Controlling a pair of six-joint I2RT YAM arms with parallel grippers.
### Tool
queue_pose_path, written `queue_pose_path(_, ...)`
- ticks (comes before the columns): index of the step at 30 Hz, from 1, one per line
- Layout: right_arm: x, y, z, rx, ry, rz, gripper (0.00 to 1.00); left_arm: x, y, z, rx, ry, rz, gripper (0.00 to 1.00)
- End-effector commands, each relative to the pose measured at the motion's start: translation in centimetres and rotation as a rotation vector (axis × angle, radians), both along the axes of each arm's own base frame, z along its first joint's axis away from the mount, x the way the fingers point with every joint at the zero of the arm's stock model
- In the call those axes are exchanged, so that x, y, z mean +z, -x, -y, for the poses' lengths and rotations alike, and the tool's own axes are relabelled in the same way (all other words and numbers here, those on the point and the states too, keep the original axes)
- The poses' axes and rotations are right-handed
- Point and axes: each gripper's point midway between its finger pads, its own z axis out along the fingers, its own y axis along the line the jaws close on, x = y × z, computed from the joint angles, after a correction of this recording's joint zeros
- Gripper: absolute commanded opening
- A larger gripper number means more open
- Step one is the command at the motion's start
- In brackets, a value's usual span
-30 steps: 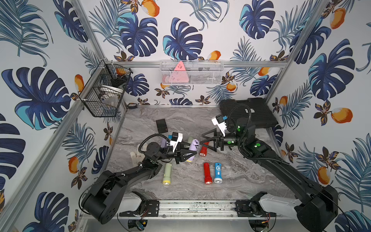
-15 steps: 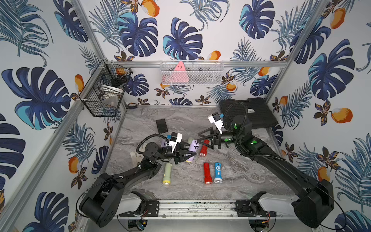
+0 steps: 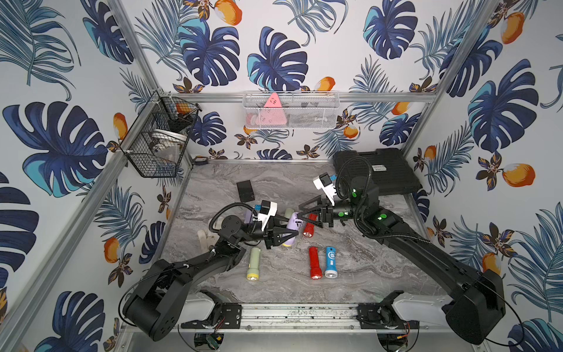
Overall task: Close the plug at the bottom of the flashlight
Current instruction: Close the plug of the flashlight.
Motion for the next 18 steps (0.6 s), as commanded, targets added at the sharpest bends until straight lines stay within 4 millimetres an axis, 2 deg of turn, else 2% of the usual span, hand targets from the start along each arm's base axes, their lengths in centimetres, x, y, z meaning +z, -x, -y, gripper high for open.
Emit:
queue_pose_path(1, 0.2, 0.2, -0.2, 0.012, -0.013, 0.021, 0.66, 1.6, 0.4, -0.1, -0.012, 0.038, 0.06, 0.0)
queue_pose_path(13, -0.6, 0.6, -0.6, 0.026, -0.005, -0.003, 0.63, 2.1, 0.7, -0.2, -0.022, 0.05, 0.071, 0.0)
queue_pose_path(18, -1.1, 0.7, -0.8, 0.03, -0.002, -0.018, 0.57, 2.6, 0.9, -0.2, -0.032, 0.061, 0.084, 0.0)
